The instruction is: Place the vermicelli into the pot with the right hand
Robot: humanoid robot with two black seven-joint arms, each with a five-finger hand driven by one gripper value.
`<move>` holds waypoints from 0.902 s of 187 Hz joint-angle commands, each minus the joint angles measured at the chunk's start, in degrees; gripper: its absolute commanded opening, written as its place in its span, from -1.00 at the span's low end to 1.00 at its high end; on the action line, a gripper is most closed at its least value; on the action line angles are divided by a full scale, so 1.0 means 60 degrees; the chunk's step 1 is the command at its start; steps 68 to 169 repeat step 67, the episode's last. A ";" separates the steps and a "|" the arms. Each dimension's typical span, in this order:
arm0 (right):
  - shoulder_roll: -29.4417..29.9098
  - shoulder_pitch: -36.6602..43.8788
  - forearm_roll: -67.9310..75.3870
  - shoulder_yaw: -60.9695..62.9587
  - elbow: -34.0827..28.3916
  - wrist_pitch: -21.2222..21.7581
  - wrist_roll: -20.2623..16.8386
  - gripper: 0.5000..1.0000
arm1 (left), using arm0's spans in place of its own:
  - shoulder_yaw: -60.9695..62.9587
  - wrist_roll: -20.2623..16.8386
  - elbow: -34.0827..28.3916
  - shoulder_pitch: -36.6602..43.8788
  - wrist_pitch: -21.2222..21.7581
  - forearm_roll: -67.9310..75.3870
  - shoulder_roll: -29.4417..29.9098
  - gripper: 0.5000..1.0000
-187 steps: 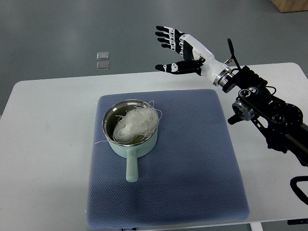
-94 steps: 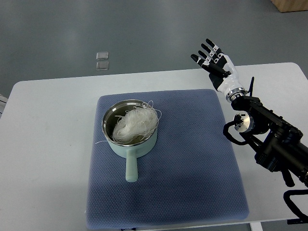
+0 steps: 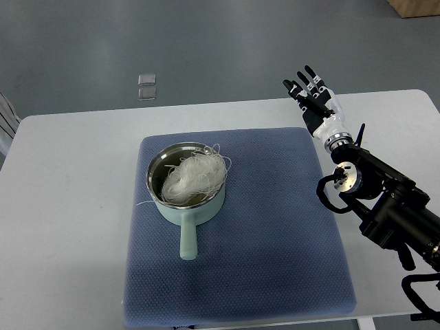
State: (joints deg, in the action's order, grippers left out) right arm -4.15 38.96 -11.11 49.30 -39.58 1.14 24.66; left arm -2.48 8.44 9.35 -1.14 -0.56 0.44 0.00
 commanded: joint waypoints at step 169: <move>0.0032 -0.0136 -0.0097 0.0103 0.0181 0.0058 0.0124 0.71 | 0.0003 0.0000 0.0009 -0.0001 0.0006 0.0000 0.0000 1.00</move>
